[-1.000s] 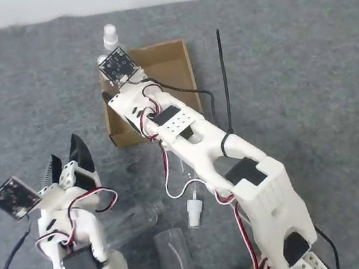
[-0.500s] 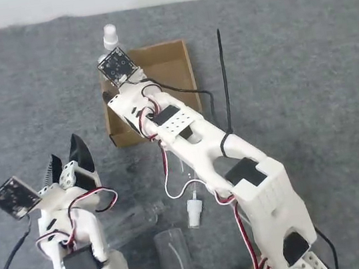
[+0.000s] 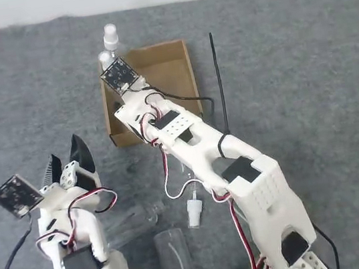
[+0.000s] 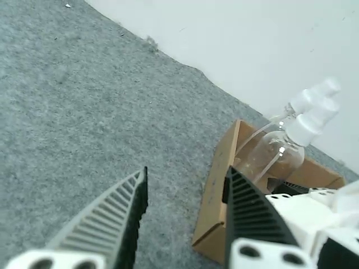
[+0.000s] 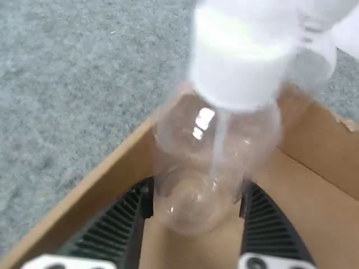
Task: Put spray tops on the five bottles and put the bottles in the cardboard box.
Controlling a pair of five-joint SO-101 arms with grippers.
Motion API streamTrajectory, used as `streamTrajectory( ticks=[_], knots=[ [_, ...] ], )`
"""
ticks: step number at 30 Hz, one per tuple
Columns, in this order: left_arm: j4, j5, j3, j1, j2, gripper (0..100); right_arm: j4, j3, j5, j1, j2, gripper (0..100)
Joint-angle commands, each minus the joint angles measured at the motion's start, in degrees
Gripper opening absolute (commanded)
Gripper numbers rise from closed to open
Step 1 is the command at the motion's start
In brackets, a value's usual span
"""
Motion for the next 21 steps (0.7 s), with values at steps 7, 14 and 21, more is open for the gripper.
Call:
streamTrajectory(
  ticks=[7,14,21],
  knots=[
    [-1.6,-0.6,-0.3,-0.1,-1.1,21,0.2,-1.4,0.0,0.7,-2.7,18.8],
    [-1.6,-0.6,-0.3,-0.1,-1.1,21,4.6,-1.5,0.0,0.7,-4.0,18.6],
    [-1.5,-0.6,-0.3,-0.1,-1.1,21,12.9,-1.5,-0.2,0.7,-9.1,18.5]
  ],
)
